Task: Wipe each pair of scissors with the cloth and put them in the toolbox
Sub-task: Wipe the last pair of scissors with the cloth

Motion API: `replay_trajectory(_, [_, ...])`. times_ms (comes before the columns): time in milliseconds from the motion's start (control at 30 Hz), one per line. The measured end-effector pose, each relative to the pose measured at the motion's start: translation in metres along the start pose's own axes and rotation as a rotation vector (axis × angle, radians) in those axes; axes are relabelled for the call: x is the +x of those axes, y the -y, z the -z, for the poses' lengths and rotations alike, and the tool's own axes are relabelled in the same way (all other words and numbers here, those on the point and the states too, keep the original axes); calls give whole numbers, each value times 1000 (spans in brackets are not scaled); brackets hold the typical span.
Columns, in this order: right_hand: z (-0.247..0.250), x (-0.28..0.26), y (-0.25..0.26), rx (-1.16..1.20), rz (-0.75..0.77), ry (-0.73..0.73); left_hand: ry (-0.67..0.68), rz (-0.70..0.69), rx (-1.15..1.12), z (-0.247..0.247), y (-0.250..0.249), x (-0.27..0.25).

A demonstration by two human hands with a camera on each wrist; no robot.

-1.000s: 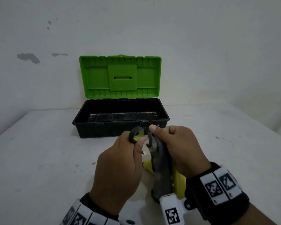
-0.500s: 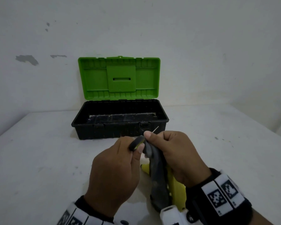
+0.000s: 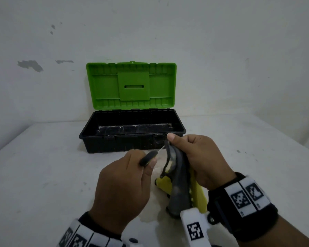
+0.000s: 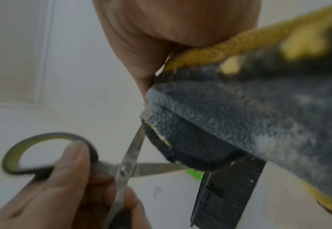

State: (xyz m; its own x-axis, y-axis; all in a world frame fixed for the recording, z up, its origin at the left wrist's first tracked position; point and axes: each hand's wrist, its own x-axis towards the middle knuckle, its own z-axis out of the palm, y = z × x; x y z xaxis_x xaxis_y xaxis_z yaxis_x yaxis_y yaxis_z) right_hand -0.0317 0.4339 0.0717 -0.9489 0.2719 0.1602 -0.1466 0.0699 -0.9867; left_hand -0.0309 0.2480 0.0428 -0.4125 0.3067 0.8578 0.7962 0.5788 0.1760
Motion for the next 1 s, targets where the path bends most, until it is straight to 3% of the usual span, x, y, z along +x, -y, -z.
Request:
replay_trajectory(100, [8, 10, 0, 76, -46, -67, 30, 85, -3, 2, -2, 1])
replay_trajectory(200, [18, 10, 1, 70, -19, -72, 34, 281, -148, 6, -5, 4])
replay_trajectory(400, [24, -6, 3, 10, 150, 100, 89, 836, -759, 15, -15, 20])
replay_trajectory(500, [19, -15, 2, 3, 144, 196, 131, 1007, -902, 14, -15, 22])
replay_trajectory(700, [1, -29, 4, -63, 131, 271, 250, 1099, -1012, 13, -18, 24])
replay_trajectory(1000, [-7, -27, 2, -20, 148, 55, 284, 1235, -1054, 17, -11, 26])
